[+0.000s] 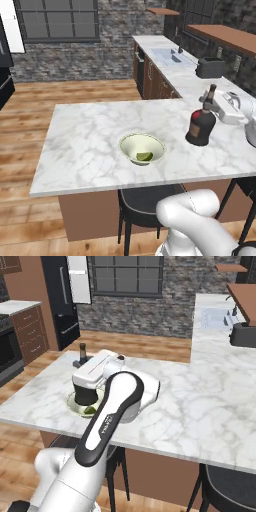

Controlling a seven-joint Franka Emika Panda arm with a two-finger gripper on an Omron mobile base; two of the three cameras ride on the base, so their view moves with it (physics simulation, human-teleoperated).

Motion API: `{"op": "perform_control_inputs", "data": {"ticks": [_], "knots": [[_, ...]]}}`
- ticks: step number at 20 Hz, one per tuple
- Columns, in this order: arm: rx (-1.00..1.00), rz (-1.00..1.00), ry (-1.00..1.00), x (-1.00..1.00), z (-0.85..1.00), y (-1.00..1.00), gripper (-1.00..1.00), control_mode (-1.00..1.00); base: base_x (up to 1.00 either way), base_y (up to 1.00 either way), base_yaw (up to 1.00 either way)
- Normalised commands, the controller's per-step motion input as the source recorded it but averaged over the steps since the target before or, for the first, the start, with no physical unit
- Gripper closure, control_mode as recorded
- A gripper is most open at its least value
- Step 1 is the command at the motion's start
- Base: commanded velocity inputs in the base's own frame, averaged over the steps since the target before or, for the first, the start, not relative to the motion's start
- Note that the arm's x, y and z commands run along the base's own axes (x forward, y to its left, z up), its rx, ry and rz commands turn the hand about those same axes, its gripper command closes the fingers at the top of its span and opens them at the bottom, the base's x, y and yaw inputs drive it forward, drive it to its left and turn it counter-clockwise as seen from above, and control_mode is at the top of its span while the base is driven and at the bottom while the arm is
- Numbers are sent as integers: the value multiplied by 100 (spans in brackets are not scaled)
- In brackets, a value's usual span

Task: There is a bowl on the dining counter. Grab a lemon wedge from the fridge and place it in the bowl. Then get the liquor bottle and glass cup from the cabinet and place them next to the bowl.

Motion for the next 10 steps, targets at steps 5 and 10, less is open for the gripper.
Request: {"op": "perform_control_inputs", "data": {"ticks": [5,10], "knots": [[-14,1,0,18,-43,0,100,-100,0,0,0],[-13,0,-7,0,-41,-3,100,-100,0,0,0]]}}
